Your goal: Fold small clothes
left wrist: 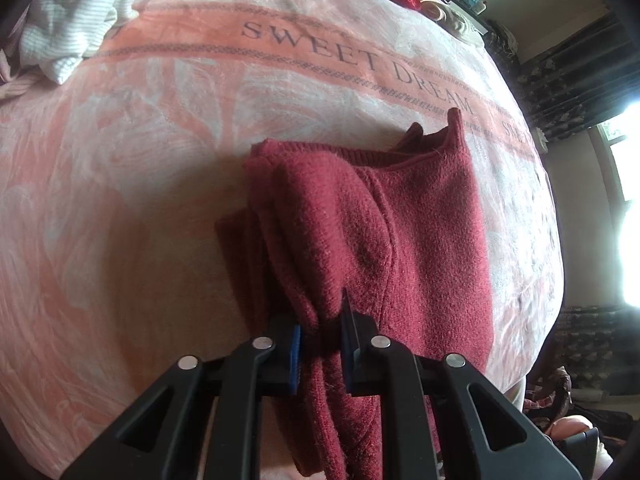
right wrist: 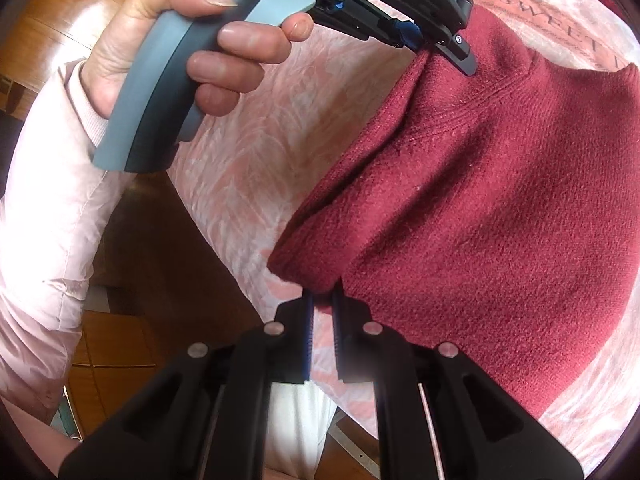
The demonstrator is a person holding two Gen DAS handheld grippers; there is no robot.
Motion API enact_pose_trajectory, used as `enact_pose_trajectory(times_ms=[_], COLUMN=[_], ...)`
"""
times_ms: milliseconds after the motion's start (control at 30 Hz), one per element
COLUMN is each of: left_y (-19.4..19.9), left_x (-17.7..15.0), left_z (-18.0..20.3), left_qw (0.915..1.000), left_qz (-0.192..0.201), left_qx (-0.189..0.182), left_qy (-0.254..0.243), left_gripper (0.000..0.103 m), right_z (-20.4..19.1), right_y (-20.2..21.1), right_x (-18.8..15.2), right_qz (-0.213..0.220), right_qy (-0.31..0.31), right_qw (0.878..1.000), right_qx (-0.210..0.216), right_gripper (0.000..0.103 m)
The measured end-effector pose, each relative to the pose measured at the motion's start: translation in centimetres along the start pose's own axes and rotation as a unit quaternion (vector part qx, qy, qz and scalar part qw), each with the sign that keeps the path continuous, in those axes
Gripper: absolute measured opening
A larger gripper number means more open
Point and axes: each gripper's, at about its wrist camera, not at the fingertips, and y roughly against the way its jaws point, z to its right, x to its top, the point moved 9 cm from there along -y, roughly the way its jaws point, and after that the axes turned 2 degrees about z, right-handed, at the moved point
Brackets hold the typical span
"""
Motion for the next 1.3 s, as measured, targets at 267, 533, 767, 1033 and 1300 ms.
enact_pose_trajectory(times_ms=[267,533,767,1033,1300], left_y=[-1.9,-0.9,0.0,0.7,0.4], left_x=[-1.1,-2.0,-2.8,-5.0,-7.0], left_z=[-0.7,-0.6,-0.8,-0.4,-0.5], left_qw=[0.9998,0.9984,0.9978,0.9962,0.9958], left_qz=[0.017,0.038,0.046,0.054,0.060], left_qx=[-0.007,0.029,0.044,0.063,0.067], left_qy=[-0.007,-0.032,-0.019,-0.028,-0.015], left_gripper=[0.017,0.026,0.027,0.027,0.028], right_z=[1.3,2.2,5.3,8.9,10.6], right_y=[-2.7,-0.7,1.9,2.9,3.1], right_x=[-1.5,-2.0,-2.1,-2.5,-2.4], right_qz=[-0.035,-0.018,0.014,0.025,0.028], right_qy=[-0.003,-0.010,-0.049,-0.100,-0.121], right_qw=[0.999,0.998,0.993,0.984,0.981], right_qx=[-0.030,-0.064,-0.111,-0.146,-0.148], right_gripper=[0.017,0.021,0.023,0.019,0.014])
